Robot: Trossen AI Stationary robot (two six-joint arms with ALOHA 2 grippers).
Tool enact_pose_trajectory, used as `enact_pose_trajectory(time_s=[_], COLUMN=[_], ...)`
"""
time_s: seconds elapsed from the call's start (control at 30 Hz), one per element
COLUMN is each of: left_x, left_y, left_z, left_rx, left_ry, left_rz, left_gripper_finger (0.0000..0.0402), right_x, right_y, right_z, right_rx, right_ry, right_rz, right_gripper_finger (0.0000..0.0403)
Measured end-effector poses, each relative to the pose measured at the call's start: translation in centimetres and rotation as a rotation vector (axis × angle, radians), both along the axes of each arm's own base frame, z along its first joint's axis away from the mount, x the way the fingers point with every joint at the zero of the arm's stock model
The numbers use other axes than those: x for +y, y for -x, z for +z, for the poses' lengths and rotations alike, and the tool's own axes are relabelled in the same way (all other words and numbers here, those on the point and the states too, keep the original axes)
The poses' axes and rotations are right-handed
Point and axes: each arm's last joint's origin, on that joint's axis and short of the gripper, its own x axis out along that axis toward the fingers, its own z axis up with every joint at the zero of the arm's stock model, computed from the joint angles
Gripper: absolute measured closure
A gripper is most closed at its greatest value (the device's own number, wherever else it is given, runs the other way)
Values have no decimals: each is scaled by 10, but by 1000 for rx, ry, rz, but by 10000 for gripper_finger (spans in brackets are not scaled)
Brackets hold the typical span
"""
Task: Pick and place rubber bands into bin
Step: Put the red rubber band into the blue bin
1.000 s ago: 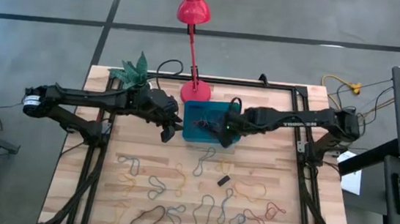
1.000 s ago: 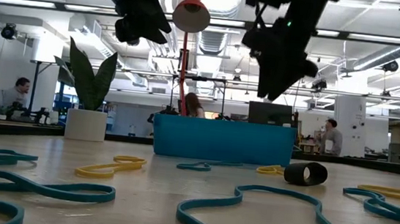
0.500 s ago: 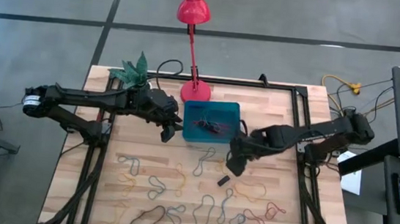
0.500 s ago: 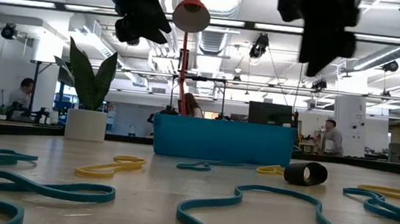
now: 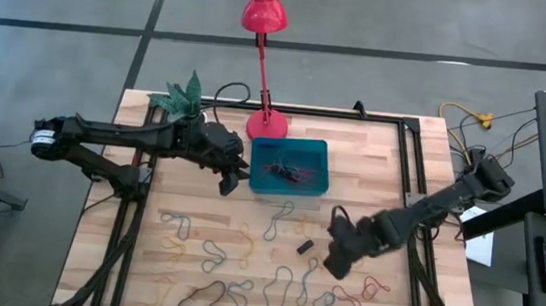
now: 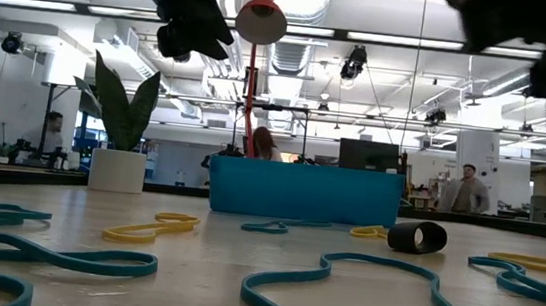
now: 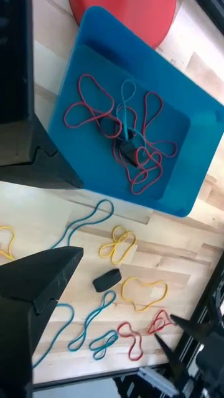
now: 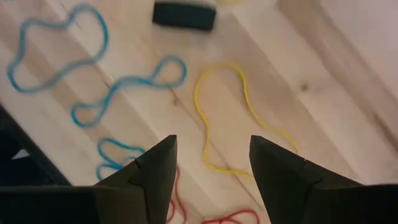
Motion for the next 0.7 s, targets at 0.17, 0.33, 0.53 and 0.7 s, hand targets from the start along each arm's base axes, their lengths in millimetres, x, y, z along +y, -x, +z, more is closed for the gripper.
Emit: enact_pose_trajectory(time_s=[0.17,0.33,0.53,0.7], left_x=[-7,-13,-16,-18], left_y=[-1,-5,-11,-13], left_z=[0,-6,-14,-16], left_rx=[2,23,63,67], left_ry=[2,3,7,11], left_rz=[-31,-52,-66,-77], left_gripper_finger=[257,257,257,257], right_x=[13,12,31,44], right_y=[19,39,50,60], right_z=[-16,-38,-47,-51], right_rx=[60,269,324,326], right_ry=[14,-73,-213,-181], right_rz=[-106,-324,-210,-158], right_gripper_finger=[216,216,216,216])
